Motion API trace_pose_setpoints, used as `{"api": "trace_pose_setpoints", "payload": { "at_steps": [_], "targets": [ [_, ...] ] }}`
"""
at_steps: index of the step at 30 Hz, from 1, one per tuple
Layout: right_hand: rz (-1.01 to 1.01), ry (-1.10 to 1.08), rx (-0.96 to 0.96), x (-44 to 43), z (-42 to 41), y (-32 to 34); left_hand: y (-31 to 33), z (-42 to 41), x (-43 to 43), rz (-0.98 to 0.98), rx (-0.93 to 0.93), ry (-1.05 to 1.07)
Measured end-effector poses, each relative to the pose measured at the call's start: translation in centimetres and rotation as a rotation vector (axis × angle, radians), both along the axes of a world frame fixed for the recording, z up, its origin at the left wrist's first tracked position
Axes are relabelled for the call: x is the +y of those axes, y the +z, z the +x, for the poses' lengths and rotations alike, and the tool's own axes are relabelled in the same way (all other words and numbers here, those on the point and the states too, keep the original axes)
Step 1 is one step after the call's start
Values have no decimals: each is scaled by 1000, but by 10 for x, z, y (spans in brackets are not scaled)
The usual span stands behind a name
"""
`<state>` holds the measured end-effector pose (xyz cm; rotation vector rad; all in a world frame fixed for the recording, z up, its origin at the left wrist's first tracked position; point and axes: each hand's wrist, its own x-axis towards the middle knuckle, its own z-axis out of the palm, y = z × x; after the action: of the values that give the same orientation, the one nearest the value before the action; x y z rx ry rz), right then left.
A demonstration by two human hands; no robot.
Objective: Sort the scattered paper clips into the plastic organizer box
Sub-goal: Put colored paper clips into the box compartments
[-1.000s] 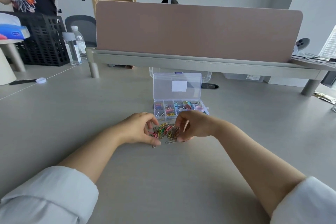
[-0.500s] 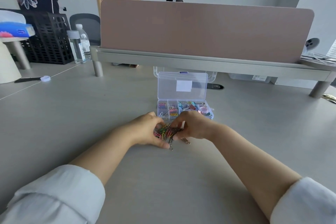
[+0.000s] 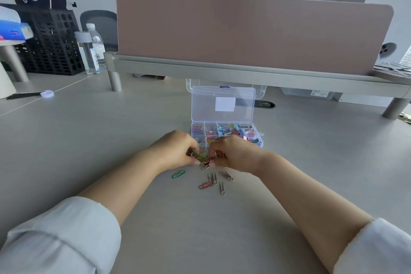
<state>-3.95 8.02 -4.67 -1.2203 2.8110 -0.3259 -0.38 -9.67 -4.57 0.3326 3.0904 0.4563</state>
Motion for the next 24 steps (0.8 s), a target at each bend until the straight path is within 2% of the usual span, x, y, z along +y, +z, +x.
{"api": "trace_pose_setpoints", "payload": {
  "at_steps": [7,11,14,17,21,24],
  "targets": [
    [82,-1,83,-2,6,3,-8,0,-12,155,57,20],
    [43,-19,88,-1,5,2,-15,2,-18,401,96,105],
    [-76,-49,48,2,0,-1,-19,1,-21,631,106,196],
    [-309,-145,-53,1,-7,3,-24,-6,-23,804,127,251],
    [-558,-292,-25,-12,-29,12,-28,-17,-18,851,195,278],
    [-616,-370,18,-27,-49,10,-29,-23,-17,867,245,283]
  ]
}}
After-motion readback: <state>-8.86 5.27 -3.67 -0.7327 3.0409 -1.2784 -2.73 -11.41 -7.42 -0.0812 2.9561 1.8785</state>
